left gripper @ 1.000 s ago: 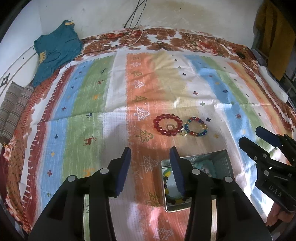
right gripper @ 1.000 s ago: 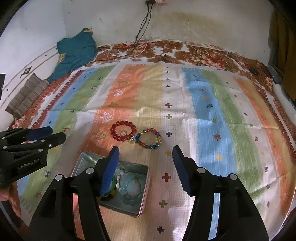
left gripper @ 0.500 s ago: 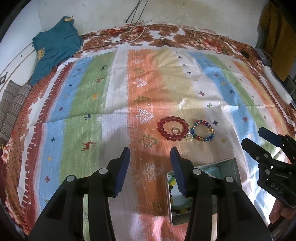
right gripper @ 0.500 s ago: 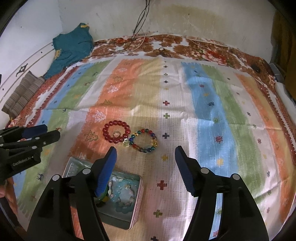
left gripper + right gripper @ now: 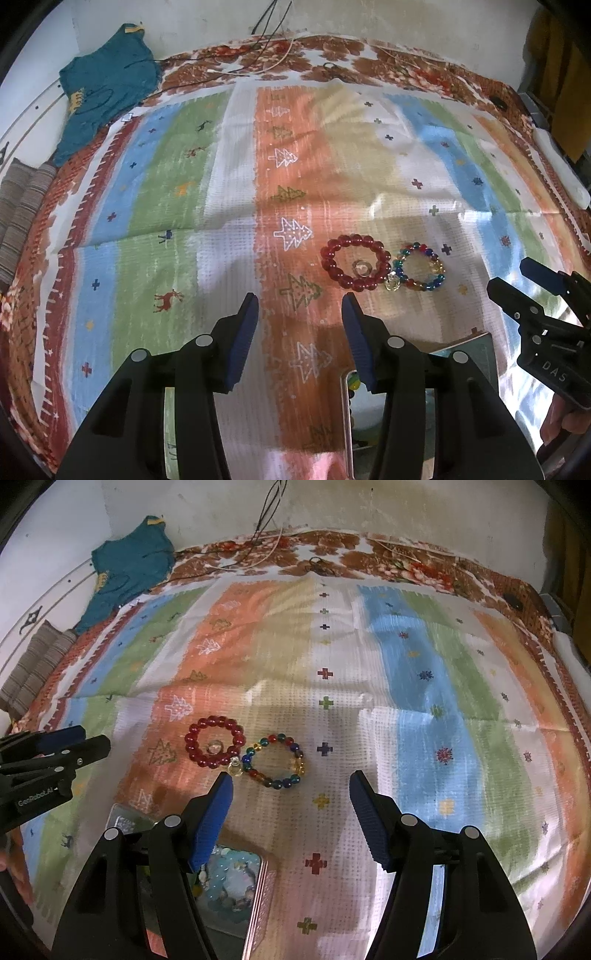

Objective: Organize jewelry
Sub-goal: 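Move both tools toward the red and multicolour bead bracelets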

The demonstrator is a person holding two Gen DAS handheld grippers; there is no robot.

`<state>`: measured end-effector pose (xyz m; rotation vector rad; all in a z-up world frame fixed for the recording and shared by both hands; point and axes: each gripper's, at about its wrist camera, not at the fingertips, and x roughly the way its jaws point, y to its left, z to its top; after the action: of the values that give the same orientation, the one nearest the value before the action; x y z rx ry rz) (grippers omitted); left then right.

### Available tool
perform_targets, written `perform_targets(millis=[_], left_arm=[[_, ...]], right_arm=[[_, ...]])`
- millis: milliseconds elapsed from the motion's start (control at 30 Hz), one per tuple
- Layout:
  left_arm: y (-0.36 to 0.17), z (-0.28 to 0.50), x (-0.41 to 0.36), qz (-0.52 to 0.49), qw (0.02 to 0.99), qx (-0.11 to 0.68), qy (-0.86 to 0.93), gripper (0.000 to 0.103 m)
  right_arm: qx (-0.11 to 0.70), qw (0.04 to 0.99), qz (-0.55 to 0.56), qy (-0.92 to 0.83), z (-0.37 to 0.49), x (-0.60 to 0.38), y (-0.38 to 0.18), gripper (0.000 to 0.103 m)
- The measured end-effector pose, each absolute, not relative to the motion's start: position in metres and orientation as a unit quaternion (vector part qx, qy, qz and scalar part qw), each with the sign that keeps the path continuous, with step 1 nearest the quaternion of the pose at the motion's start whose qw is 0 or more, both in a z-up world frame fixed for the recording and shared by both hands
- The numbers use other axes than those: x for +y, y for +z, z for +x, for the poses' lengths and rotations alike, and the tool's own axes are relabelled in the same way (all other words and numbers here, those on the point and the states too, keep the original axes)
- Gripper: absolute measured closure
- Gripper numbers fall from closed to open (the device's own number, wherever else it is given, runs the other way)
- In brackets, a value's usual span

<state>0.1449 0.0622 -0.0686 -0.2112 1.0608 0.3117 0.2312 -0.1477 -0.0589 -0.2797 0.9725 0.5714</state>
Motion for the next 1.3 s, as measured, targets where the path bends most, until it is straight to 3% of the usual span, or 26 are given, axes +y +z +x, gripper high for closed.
perform_targets(millis=[1300], left_arm=[[-0.124,0.207,0.079,-0.070,0.826,0.547,0.117,0.056]], right_arm=[[0.516,0.806,-0.168,0.237,0.279,-0.128,-0.121,0.038]])
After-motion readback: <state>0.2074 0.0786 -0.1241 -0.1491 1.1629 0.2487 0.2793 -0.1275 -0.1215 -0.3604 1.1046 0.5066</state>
